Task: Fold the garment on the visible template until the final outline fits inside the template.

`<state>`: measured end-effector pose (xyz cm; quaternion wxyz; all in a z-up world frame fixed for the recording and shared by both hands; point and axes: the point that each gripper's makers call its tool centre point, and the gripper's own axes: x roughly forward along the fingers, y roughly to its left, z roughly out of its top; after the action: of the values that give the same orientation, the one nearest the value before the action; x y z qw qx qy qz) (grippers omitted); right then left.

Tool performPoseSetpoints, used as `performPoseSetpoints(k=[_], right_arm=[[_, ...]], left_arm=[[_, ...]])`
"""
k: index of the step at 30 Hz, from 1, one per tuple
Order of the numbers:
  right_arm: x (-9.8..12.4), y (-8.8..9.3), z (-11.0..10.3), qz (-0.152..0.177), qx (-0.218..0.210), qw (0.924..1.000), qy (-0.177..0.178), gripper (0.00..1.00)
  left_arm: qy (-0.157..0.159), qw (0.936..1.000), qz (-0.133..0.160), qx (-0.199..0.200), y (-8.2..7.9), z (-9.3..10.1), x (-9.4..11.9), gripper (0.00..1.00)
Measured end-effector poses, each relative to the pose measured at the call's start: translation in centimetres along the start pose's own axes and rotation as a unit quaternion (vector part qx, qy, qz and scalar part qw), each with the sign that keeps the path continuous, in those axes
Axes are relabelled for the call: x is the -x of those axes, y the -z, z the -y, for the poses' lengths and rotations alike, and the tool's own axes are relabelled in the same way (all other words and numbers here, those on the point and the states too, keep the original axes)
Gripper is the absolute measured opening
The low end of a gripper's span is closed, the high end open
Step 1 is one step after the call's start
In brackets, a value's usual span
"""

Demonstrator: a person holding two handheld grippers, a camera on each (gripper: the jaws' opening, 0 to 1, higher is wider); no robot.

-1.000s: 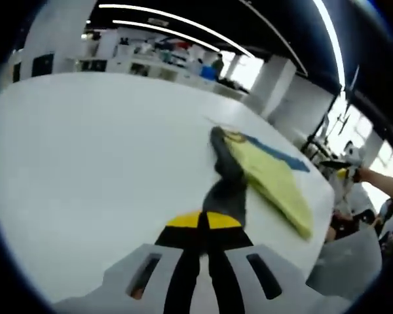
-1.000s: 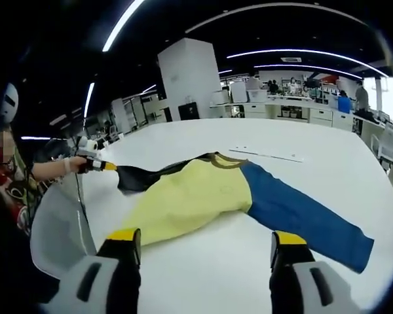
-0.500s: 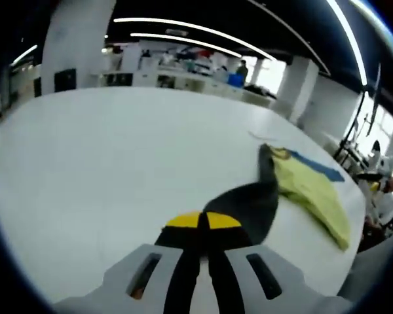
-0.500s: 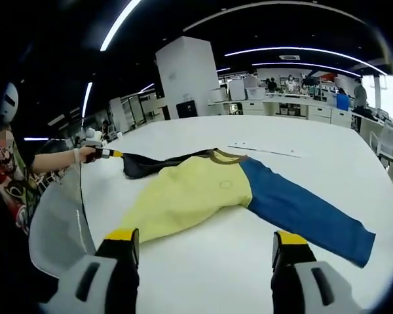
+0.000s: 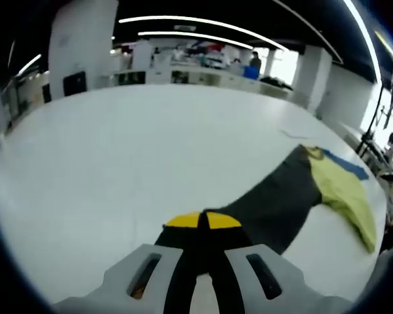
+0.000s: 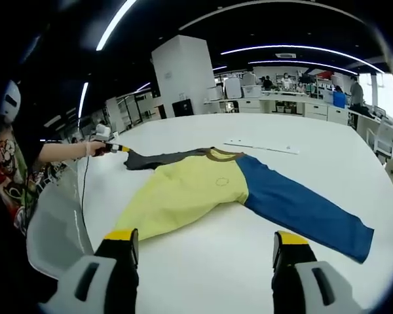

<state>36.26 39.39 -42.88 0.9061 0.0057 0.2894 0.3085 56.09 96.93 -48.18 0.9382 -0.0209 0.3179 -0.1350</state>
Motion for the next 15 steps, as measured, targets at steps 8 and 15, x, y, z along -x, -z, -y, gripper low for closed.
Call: performPoseSetpoints(k=[8, 15], right_arm=[[-0.1, 0.5, 0.8, -0.003, -0.008, 0.9999, 0.011, 0.88], [-1.2, 0.6, 1.4, -0.005, -0.014, 0.9998, 0.011, 0.88]], left_arm=[[-0.033, 0.9990, -0.032, -0.005, 0.0, -2.9, -1.8, 0.00], [-0.033, 0.9973, -0.066, -0.006, 1.0, -3.5, -2.9, 0.00]])
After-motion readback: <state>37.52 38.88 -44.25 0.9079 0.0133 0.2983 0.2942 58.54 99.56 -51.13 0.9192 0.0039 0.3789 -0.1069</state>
